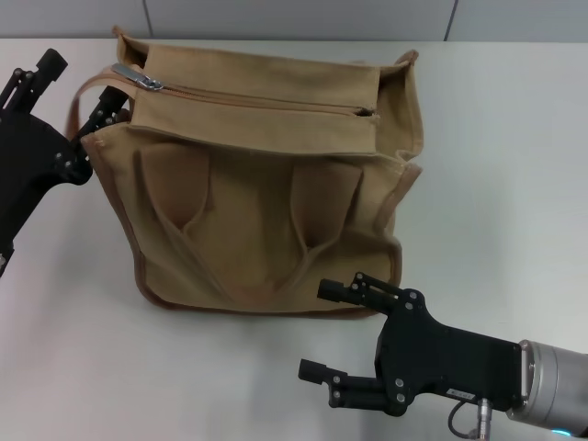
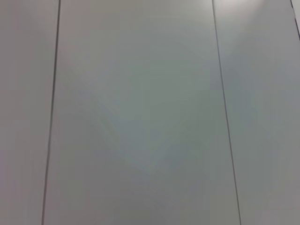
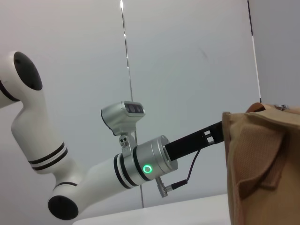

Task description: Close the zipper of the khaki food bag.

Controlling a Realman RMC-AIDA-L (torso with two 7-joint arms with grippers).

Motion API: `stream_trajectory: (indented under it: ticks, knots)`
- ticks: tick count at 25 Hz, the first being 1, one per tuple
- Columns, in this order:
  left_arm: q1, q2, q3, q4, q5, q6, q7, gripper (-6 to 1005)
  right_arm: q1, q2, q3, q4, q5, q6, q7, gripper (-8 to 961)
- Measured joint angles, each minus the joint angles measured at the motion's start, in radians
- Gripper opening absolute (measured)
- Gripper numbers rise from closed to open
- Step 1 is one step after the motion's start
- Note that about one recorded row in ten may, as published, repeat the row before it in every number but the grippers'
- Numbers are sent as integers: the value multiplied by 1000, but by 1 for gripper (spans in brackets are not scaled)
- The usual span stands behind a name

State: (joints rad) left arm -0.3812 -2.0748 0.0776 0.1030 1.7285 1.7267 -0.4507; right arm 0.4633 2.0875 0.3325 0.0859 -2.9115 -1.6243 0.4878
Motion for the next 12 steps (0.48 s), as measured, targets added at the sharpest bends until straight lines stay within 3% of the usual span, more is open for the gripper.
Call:
stream_trajectory:
  ticks: [12]
  knots:
    - [-1,1,19,-29,7,5,-2,613,2,0,31,16,0,-15,0,830]
